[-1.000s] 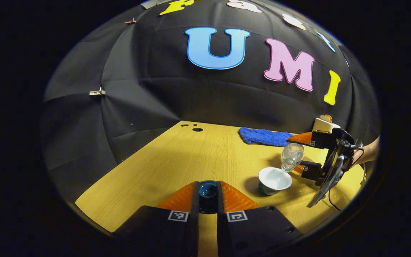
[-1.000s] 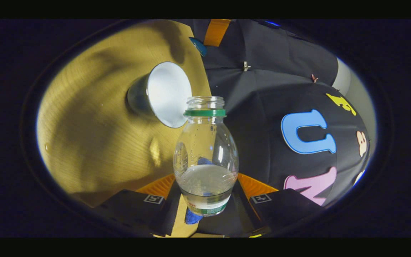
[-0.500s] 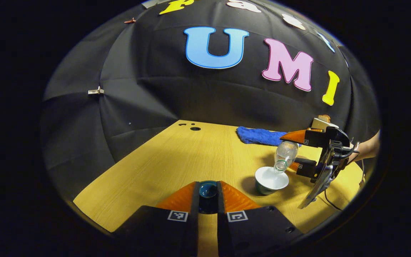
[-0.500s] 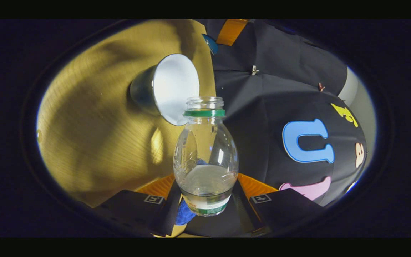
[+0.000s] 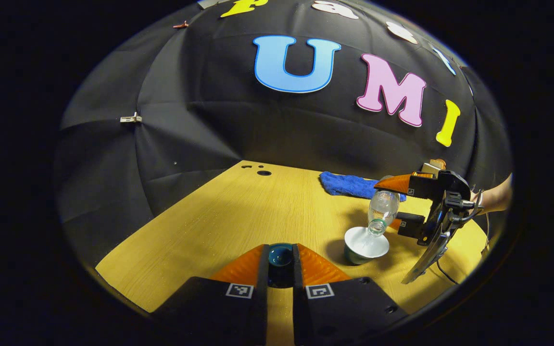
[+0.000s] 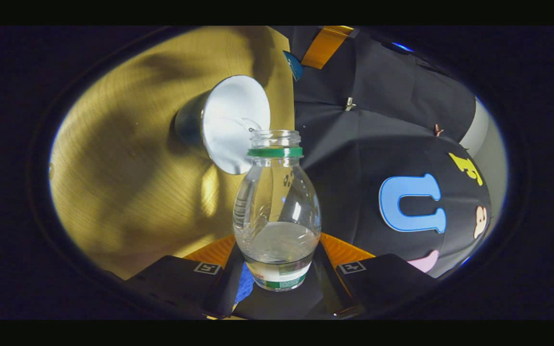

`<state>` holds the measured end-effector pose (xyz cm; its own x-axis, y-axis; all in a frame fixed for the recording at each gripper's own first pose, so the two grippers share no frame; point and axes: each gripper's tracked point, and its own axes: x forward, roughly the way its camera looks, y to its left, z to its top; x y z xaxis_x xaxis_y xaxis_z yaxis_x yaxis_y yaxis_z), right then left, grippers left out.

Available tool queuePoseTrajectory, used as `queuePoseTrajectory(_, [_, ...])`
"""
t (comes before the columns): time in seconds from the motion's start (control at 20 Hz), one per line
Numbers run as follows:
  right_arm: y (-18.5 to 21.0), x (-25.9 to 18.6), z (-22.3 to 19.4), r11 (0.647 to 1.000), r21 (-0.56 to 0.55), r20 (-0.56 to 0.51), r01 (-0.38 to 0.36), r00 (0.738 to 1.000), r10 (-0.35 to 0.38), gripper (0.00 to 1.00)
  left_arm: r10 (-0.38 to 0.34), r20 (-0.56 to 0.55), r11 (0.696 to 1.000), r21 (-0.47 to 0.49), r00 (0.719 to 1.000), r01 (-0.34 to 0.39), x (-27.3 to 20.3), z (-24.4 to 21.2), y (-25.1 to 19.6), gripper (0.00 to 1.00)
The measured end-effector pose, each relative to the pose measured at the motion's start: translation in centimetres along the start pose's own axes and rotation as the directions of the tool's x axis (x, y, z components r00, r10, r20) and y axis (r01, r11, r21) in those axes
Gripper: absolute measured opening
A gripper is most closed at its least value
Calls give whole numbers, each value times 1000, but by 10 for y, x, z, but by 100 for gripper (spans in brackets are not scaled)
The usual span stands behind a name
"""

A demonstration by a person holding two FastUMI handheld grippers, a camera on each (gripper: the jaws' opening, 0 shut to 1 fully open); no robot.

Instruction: Open the teacup lid with one hand, grasp the water bottle and pour water into the teacup with the other hand; after pouring, place the water bottle on the coaster and then close the teacup lid.

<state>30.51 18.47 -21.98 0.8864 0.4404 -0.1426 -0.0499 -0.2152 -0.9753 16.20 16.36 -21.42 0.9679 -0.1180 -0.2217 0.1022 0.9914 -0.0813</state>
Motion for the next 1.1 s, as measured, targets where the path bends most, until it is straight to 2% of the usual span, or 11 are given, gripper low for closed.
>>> queuePoseTrajectory(0.35, [-2, 3, 2, 999, -49, 27, -11, 1000, 13, 73, 0, -2, 1000, -5, 1000, 0, 1, -1, 4, 25])
queuePoseTrajectory(0.4, [-3, 3, 2, 999, -50, 28, -12, 1000, 14, 73, 0, -2, 1000, -6, 1000, 0, 1, -1, 4, 22])
queuePoseTrajectory(0.45, [-1, 3, 2, 999, -47, 29, -17, 999, 18, 73, 0, -2, 1000, -6, 1000, 0, 1, -2, 4, 25])
queuePoseTrajectory(1.05, [-12, 5, 9, 992, -118, 71, 39, 997, -31, 73, 3, -1, 1000, -9, 1000, -3, -7, -2, 8, 25])
queuePoseTrajectory(1.1, [-13, 4, 10, 991, -125, 76, 45, 996, -36, 73, 2, -3, 1000, -15, 1000, -2, -8, -2, 7, 22])
